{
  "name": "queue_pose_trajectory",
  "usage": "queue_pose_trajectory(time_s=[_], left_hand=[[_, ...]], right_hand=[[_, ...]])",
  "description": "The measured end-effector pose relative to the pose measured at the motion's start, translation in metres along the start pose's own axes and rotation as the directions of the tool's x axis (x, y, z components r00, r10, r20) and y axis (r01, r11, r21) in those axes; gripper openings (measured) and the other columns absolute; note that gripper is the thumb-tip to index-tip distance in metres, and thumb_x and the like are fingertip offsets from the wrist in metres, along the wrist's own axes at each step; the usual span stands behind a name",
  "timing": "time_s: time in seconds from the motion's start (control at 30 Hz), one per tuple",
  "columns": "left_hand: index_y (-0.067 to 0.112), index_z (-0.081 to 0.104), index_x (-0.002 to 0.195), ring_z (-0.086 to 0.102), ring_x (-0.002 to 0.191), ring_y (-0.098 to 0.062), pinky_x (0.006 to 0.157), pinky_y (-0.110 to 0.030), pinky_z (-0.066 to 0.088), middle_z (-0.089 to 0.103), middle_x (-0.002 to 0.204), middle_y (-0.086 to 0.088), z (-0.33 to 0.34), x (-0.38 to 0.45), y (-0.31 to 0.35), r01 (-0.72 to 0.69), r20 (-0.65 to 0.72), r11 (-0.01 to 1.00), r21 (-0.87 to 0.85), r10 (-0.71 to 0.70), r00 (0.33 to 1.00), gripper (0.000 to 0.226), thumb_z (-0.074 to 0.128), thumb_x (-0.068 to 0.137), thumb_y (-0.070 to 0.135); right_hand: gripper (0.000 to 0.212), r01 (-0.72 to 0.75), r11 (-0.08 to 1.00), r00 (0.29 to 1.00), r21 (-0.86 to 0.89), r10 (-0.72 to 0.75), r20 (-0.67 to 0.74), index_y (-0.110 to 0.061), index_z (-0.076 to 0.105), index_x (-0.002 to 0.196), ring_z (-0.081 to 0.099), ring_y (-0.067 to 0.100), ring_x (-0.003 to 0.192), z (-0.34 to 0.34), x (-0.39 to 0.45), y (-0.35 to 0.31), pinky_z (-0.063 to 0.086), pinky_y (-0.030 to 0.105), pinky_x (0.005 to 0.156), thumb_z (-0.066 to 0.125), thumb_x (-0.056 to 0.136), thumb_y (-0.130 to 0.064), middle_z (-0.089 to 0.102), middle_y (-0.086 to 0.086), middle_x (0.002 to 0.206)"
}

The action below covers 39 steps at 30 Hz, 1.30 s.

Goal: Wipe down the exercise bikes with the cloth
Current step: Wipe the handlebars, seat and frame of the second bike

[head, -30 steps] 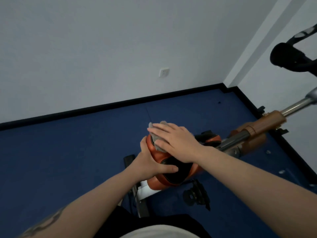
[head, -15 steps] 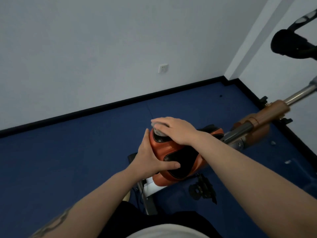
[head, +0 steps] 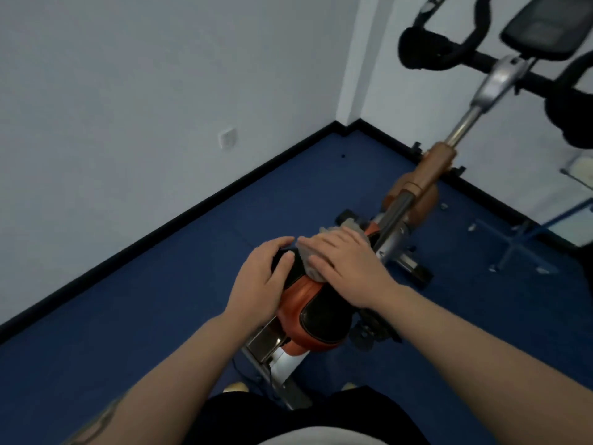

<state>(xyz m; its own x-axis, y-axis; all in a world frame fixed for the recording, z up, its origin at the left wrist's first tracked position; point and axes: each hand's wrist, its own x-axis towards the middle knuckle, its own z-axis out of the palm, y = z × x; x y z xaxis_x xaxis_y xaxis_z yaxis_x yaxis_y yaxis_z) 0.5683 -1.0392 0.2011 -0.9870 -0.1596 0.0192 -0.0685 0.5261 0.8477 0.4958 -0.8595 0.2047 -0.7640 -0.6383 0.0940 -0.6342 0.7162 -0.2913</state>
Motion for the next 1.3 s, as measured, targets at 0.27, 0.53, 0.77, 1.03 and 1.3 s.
queue_pose_trajectory(time_s=[0.27, 0.53, 0.77, 1.03, 1.3], left_hand=[[0.039, 0.055, 0.135, 0.049, 0.125, -0.002, 0.094, -0.023, 0.037, 0.058, 0.134, 0.019, 0.006, 0.036, 0.003, -0.189, 0.285, 0.928, 0.322, 0.095, 0.954, 0.037, 0.036, 0.104, 0.043], [0.032, 0.056, 0.134, 0.055, 0.116, -0.007, 0.083, -0.023, 0.038, 0.062, 0.129, 0.013, 0.009, 0.038, -0.003, -0.226, 0.271, 0.925, 0.307, 0.143, 0.952, 0.036, 0.041, 0.102, 0.035], [0.03, 0.058, 0.132, 0.059, 0.106, -0.011, 0.075, -0.026, 0.038, 0.065, 0.121, 0.008, 0.011, 0.04, -0.008, -0.279, 0.266, 0.919, 0.28, 0.206, 0.942, 0.035, 0.04, 0.102, 0.032], [0.023, 0.056, 0.123, 0.056, 0.106, -0.019, 0.086, -0.046, 0.048, 0.06, 0.113, 0.002, 0.005, 0.052, -0.003, -0.331, 0.402, 0.909, 0.254, 0.212, 0.891, 0.028, 0.04, 0.101, 0.03], [0.031, 0.057, 0.126, 0.06, 0.103, -0.014, 0.078, -0.033, 0.043, 0.064, 0.114, 0.01, 0.01, 0.048, -0.004, -0.242, 0.327, 0.936, 0.255, 0.152, 0.933, 0.031, 0.041, 0.1, 0.035]], right_hand=[[0.054, -0.639, 0.755, 0.765, 0.149, 0.644, 0.016, -0.017, 0.017, 0.155, 0.013, 0.034, 0.148, 0.001, 0.001, -0.008, 0.021, 0.043, 0.117, 0.031, 0.105, -0.033, 0.0, 0.014, 0.163], [0.069, -0.841, 0.443, 0.504, 0.311, 0.85, 0.151, -0.026, -0.021, 0.152, 0.05, 0.04, 0.123, -0.004, -0.013, -0.061, 0.048, 0.038, 0.089, 0.026, 0.105, -0.042, -0.009, 0.014, 0.163], [0.063, -0.841, 0.507, 0.532, 0.188, 0.839, 0.117, -0.027, -0.012, 0.154, 0.016, 0.031, 0.147, 0.017, -0.059, -0.131, 0.037, 0.047, 0.109, 0.02, 0.103, -0.046, -0.012, 0.011, 0.162], [0.051, -0.871, 0.282, 0.302, 0.402, 0.953, -0.016, -0.033, 0.025, 0.147, 0.059, 0.026, 0.106, 0.006, -0.029, -0.105, 0.04, 0.033, 0.072, 0.033, 0.1, -0.053, 0.06, 0.005, 0.129], [0.065, -0.906, 0.283, 0.325, 0.315, 0.942, 0.087, -0.018, -0.002, 0.156, 0.02, 0.031, 0.145, 0.019, -0.036, -0.12, 0.033, 0.049, 0.111, 0.022, 0.103, -0.046, 0.0, 0.008, 0.164]])
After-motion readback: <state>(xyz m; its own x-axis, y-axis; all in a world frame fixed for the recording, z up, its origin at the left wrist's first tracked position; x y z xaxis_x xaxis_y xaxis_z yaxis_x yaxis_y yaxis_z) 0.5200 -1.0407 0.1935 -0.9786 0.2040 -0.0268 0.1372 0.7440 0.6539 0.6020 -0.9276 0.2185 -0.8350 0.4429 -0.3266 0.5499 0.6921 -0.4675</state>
